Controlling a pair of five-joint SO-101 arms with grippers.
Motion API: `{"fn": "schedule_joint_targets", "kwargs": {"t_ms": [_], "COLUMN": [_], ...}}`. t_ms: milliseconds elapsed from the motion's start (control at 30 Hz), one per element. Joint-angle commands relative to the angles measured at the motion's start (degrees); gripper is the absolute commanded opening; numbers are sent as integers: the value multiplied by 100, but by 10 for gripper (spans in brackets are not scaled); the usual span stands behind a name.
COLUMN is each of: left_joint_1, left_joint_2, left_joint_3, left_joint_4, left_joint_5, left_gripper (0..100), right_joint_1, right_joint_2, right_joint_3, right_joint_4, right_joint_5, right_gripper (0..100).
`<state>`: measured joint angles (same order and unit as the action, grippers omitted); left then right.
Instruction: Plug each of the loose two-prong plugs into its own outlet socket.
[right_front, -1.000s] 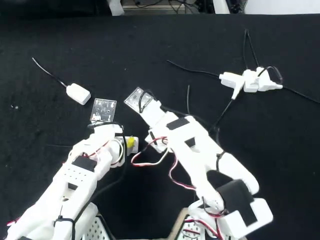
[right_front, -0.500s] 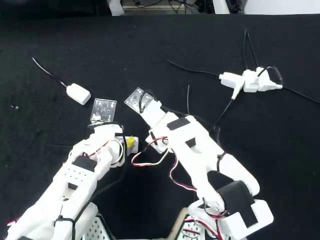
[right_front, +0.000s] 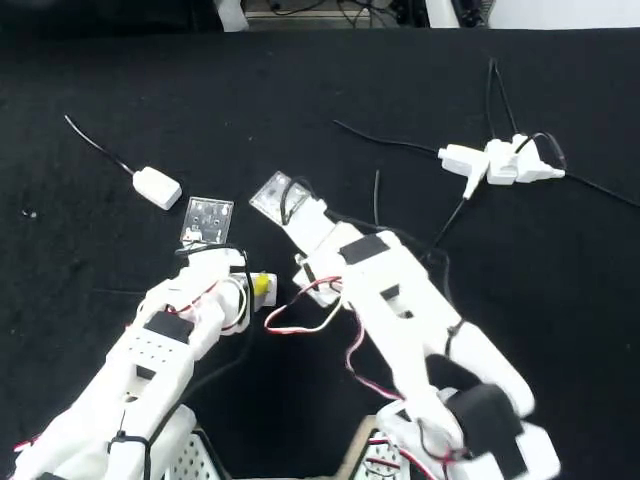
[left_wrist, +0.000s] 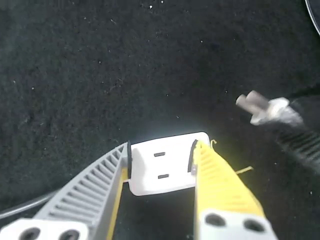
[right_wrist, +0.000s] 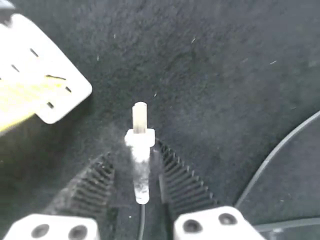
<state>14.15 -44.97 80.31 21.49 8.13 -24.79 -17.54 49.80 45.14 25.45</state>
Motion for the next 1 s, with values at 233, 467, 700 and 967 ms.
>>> {"fn": "schedule_joint_targets", "kwargs": {"t_ms": [233, 467, 700, 967], "left_joint_1": [-549, -585, -585, -585], "left_joint_2": [-1547, -3473, -4114, -4105], "left_joint_3": [-1165, -365, -171, -57], "left_joint_4": [1934, 1987, 2347, 2356], "left_joint_5": [44, 26, 0, -273], "left_gripper": [206, 206, 209, 209], "right_joint_1": [-422, -941, -1292, -1459], "right_joint_2": [-1578, -1596, -1613, -1666], "right_joint_3": [602, 734, 734, 681], "right_joint_4": [-826, -967, -967, -941], "right_joint_5": [62, 18, -273, -290], "right_gripper": [10, 10, 10, 10]}}
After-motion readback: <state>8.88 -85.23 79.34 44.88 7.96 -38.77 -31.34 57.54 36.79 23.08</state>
